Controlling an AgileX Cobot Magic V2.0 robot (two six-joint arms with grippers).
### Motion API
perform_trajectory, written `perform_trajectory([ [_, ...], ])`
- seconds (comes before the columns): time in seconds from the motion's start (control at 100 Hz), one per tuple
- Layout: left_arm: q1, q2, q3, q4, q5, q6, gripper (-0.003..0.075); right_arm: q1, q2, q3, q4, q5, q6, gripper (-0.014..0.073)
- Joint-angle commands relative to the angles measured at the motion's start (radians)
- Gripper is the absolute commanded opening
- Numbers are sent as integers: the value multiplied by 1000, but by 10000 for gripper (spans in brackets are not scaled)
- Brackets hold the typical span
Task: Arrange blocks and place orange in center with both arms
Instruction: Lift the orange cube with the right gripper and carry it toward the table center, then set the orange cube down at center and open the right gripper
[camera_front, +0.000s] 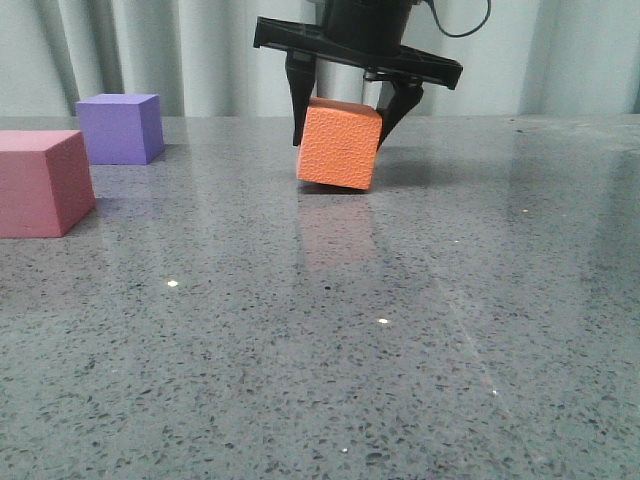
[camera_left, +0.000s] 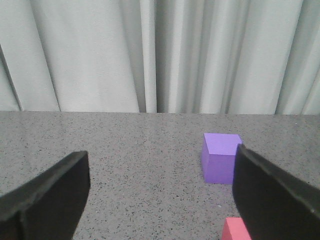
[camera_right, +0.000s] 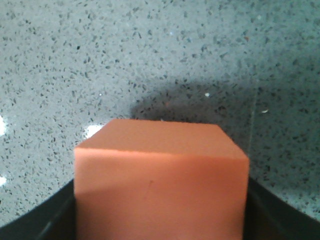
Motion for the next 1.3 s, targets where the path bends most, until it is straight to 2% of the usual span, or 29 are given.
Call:
perform_trajectory([
  [0.0,-2,6,-38,-6,-88,1,554,-1,-62,-33,-6,27,12,241],
  [0.06,-2,6,-38,-6,-88,1,554,-1,-62,-33,-6,27,12,268],
  [0.11,-2,6,-38,-6,-88,1,554,-1,-62,-33,-5,27,12,323],
  [0.23,-2,6,-38,-6,-88,1,554,-1,-62,-33,-5,29,12,541],
  [0.33,-2,6,-38,-6,-89,1,554,-1,-62,-33,-5,31,12,667],
  [0.66,-2,6,-38,-6,-100,1,554,-1,-76,-34,-5,69,12,644],
  [1.29,-2,6,-38,-6,-116,1,554,-1,-259,-26,-44,82,9,644],
])
